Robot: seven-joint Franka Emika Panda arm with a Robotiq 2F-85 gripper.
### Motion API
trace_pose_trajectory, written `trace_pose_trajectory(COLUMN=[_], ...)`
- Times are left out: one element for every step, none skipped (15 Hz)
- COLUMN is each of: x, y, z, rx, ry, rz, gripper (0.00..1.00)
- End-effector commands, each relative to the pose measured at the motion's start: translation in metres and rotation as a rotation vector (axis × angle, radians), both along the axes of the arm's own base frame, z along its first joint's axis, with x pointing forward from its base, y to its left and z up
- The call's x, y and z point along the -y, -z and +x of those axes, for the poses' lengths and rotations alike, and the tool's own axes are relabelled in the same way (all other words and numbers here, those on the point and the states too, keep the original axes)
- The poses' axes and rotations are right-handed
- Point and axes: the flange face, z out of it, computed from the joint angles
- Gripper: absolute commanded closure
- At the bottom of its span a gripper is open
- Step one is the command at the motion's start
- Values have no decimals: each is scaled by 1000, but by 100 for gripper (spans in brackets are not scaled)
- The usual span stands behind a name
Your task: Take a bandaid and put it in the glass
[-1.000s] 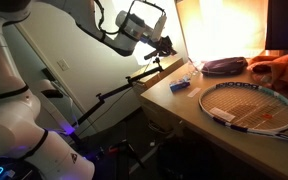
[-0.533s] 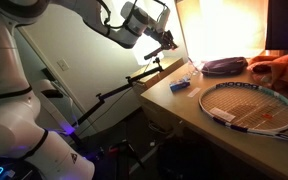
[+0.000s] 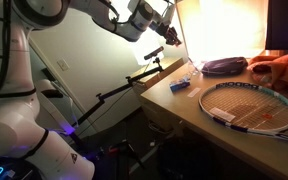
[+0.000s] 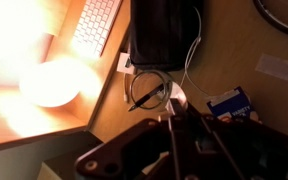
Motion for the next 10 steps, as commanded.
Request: trace_pose_trajectory(x=[-9,-9,-9,-9,-9,-8,-8,-8,-10,-13], y=[-12,-15,-18,-19,-20,-20,-21,-22,-23,-23], z=[24,28,34,39,44,50,55,60,65,70], rx=[-8,-11,-15,-23,-33,-48,-58,-69,-71,-69], ry=[-30,-29,-35,-40,-42,-48,-49,-60,-72,-89], rz=[-23,-28,-30,-33,-36,-36,-40,-40,-44,-50], gripper=[99,99,99,99,99,99,99,99,99,99])
